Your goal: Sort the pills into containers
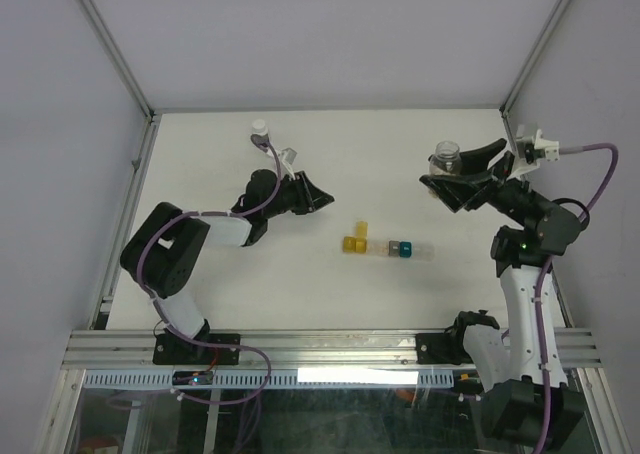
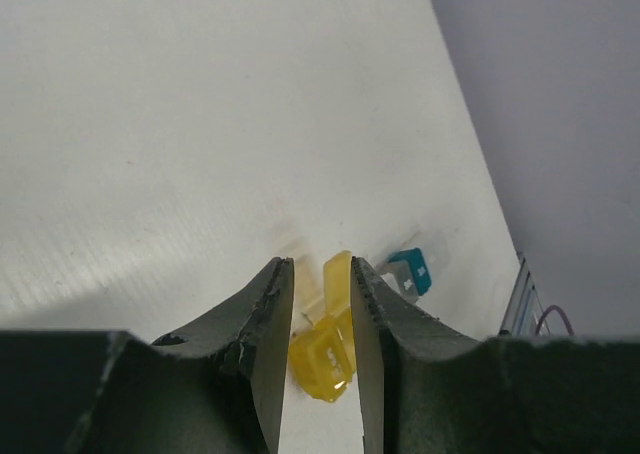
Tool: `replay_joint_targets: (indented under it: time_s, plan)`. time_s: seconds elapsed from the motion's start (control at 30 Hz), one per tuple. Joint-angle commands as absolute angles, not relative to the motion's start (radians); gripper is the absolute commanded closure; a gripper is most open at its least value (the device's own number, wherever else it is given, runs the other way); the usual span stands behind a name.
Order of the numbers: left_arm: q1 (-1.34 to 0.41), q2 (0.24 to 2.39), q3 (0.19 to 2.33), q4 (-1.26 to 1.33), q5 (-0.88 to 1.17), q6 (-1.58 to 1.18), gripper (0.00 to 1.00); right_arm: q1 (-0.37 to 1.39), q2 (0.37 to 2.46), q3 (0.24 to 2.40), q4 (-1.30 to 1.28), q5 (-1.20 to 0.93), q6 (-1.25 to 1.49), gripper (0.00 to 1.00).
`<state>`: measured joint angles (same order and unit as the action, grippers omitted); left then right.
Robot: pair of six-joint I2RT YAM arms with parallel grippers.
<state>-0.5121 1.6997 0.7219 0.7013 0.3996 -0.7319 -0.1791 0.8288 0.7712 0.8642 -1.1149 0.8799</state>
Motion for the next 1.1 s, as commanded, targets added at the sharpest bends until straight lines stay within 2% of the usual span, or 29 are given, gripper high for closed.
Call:
replay_joint_targets:
  time_s: [0.0, 0.1, 0.37, 0.8, 0.97, 1.07]
  plan:
    - [-0.570, 1.773, 0.850, 0.545, 0.286, -0.683, 0.70, -0.149, 0.780, 0.693, 0.932, -1.144, 0.843, 1.00]
    - [-0.587, 1.830, 0.888, 0.518, 0.267, -0.690, 0.72, -0.147, 0.744, 0.725, 0.717, -1.142, 0.693, 1.00]
    - [-0.664, 1.904, 0.914, 0.462, 0.195, -0.729, 0.82, -0.147, 0.724, 0.698, 0.707, -1.151, 0.673, 1.00]
    - [-0.784, 1.820, 0.774, 0.502, 0.155, -0.778, 0.83, -0.170, 0.726, 0.743, 0.500, -1.163, 0.529, 1.00]
    - [-0.829, 1.752, 0.708, 0.531, 0.132, -0.796, 0.83, -0.172, 0.773, 0.741, 0.581, -1.249, 0.585, 1.00]
    - [-0.851, 1.718, 0.687, 0.534, 0.133, -0.796, 0.83, -0.172, 0.777, 0.764, 0.500, -1.303, 0.495, 1.00]
